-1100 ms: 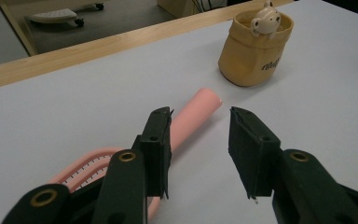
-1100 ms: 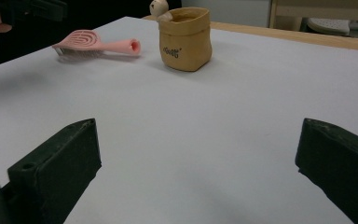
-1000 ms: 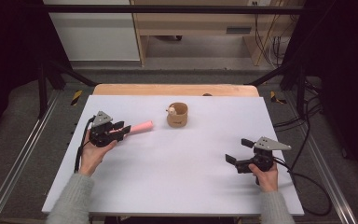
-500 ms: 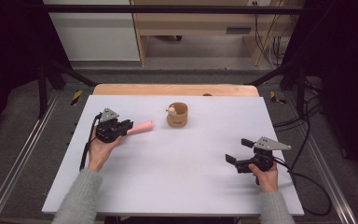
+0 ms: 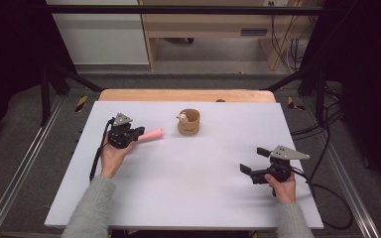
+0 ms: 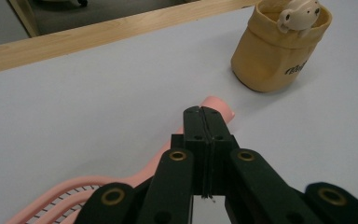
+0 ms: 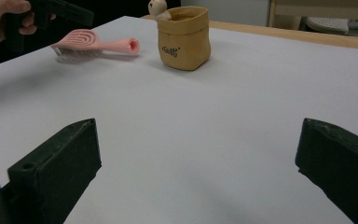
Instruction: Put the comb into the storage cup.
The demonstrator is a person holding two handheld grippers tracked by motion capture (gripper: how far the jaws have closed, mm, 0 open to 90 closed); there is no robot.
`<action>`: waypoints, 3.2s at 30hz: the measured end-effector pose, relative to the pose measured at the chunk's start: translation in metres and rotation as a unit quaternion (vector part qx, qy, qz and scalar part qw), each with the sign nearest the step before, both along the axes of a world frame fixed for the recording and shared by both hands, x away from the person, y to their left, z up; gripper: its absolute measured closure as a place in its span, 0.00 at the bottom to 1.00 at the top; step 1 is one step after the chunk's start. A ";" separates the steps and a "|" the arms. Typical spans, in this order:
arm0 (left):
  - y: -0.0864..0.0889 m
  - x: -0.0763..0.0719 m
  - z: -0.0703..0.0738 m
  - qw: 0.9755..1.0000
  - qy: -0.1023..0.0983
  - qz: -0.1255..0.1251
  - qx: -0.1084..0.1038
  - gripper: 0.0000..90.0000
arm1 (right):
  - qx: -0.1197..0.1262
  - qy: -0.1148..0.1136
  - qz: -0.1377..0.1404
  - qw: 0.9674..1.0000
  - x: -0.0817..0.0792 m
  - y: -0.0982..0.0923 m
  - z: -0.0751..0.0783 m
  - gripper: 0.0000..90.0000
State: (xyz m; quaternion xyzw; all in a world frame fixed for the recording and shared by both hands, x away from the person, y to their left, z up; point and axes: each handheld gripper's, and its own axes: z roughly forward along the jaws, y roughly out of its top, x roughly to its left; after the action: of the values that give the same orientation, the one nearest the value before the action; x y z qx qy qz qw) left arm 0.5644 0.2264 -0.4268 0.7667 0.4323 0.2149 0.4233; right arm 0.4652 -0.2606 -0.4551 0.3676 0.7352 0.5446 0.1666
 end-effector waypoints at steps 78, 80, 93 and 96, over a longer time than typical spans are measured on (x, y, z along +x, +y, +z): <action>-0.019 0.014 -0.029 0.997 0.043 -0.033 0.054 1.00 | 0.000 0.002 0.003 1.000 0.000 0.001 0.000 0.00; -0.019 0.013 -0.030 0.997 0.043 -0.034 0.056 1.00 | 0.000 0.002 0.003 1.000 0.000 0.001 0.000 0.00; -0.015 -0.001 -0.030 0.995 0.041 -0.046 0.072 1.00 | 0.000 0.002 0.002 1.000 0.000 0.001 -0.001 0.00; -0.014 -0.005 -0.029 0.995 0.040 -0.050 0.076 1.00 | -0.001 0.002 0.002 1.000 0.001 0.001 -0.001 0.00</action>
State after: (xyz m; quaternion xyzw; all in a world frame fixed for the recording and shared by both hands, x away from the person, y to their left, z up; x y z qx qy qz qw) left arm 0.5596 0.2123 -0.4563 0.8254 0.3921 0.1950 0.3563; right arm 0.4658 -0.2596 -0.4559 0.3668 0.7370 0.5433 0.1646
